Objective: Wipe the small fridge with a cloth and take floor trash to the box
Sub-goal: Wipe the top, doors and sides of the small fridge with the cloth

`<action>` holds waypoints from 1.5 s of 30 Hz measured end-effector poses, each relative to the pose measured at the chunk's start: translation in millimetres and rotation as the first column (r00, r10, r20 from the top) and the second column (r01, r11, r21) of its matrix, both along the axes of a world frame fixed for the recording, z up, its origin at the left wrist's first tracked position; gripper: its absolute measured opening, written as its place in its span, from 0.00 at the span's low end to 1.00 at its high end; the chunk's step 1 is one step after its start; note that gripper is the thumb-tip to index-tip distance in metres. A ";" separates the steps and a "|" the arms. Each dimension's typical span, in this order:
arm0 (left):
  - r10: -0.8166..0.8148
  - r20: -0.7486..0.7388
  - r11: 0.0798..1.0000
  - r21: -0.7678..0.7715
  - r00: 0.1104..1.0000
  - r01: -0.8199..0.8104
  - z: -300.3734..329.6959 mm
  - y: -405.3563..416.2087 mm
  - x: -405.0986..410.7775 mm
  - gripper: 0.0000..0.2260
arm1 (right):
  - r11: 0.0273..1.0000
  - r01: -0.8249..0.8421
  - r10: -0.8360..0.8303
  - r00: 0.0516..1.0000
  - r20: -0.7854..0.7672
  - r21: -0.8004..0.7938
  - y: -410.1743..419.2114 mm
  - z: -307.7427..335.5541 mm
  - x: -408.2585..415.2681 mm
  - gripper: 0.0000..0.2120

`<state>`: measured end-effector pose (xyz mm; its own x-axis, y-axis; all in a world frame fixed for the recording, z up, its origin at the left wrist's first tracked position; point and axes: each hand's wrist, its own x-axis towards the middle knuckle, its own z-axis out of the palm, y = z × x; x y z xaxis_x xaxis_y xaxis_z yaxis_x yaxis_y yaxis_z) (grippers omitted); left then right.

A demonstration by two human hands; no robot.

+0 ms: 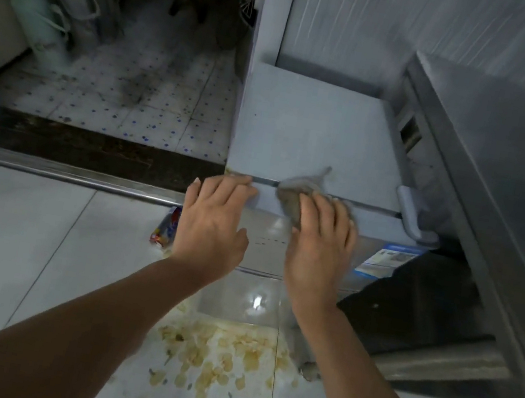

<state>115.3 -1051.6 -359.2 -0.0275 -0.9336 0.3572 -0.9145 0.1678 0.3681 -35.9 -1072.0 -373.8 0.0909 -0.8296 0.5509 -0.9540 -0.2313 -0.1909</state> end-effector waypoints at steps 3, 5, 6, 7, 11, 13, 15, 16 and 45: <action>-0.002 0.023 0.993 -0.118 1.000 0.004 -17.1 -4.8 1.4 0.24 | 0.994 -0.061 0.057 0.998 -0.039 -0.095 -7.9 -13.2 -13.4 0.25; 0.000 0.023 0.980 -0.201 1.000 0.004 -27.6 -9.4 1.6 0.22 | 0.990 -0.052 0.044 0.997 -0.062 -0.132 -10.9 -22.9 -27.3 0.27; 0.005 0.016 0.971 -0.238 1.000 -0.001 -32.2 -11.3 1.2 0.21 | 0.988 -0.027 0.019 0.998 -0.053 -0.149 -11.8 -27.2 -34.6 0.27; 0.009 0.004 0.962 -0.273 1.000 -0.008 -36.8 -13.0 0.5 0.20 | 0.986 0.007 -0.013 0.999 -0.034 -0.168 -12.6 -31.5 -42.5 0.27; 0.017 -0.048 0.916 -0.400 0.999 -0.035 -52.8 -19.5 -2.6 0.18 | 0.958 0.149 -0.144 0.989 0.038 -0.243 -16.5 -50.6 -79.9 0.27; 0.006 -0.064 0.889 -0.456 0.998 -0.035 -59.2 -22.2 -2.9 0.18 | 0.941 0.192 -0.181 0.981 0.065 -0.280 -19.4 -62.8 -94.3 0.30; 0.005 -0.066 0.866 -0.498 0.998 -0.037 -64.1 -24.2 -2.5 0.18 | 0.920 0.245 -0.212 0.968 0.136 -0.306 -22.6 -75.1 -102.6 0.32; 0.005 -0.067 0.857 -0.514 0.998 -0.039 -66.0 -24.7 -2.7 0.17 | 0.909 0.275 -0.218 0.954 0.204 -0.314 -24.6 -80.1 -105.2 0.32; -0.320 -0.129 0.751 -0.638 0.939 0.168 -93.9 -32.1 40.2 0.29 | 0.811 0.183 0.091 0.899 0.429 -0.556 -32.8 -126.4 32.3 0.26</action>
